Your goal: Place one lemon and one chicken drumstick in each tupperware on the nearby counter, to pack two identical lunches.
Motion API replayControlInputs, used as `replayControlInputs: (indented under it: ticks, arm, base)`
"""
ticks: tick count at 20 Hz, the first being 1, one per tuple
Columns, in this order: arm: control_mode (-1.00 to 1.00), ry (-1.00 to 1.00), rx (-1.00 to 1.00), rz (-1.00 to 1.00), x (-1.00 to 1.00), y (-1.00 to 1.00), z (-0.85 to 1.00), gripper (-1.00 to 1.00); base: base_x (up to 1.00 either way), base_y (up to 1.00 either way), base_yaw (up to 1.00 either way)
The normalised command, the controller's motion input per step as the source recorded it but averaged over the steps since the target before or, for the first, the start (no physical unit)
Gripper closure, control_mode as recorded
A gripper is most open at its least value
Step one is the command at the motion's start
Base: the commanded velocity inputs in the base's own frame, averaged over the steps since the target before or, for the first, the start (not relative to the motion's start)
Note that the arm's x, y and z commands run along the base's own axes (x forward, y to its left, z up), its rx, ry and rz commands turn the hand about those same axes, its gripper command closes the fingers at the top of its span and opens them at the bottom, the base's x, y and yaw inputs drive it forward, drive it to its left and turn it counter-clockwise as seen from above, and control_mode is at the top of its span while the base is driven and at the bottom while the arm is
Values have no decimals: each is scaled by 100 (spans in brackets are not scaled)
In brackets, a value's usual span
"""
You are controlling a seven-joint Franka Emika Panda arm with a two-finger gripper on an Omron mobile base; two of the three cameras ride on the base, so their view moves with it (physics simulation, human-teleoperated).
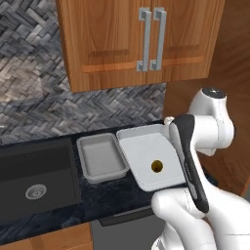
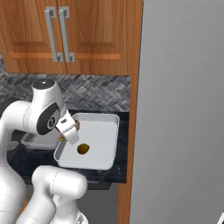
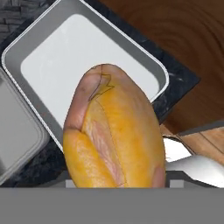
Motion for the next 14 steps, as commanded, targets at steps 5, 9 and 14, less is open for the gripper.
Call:
replayControlInputs:
  ticks: [5,9,14]
  arm:
    - [-100,0,-5,6,32,-6,-43,100]
    - [-100,0,0,0,66,-9,-18,100]
    - [-100,0,0,0,100,-19,-21,100]
  base:
    - [0,0,0]
    - [0,0,0]
    - [0,0,0]
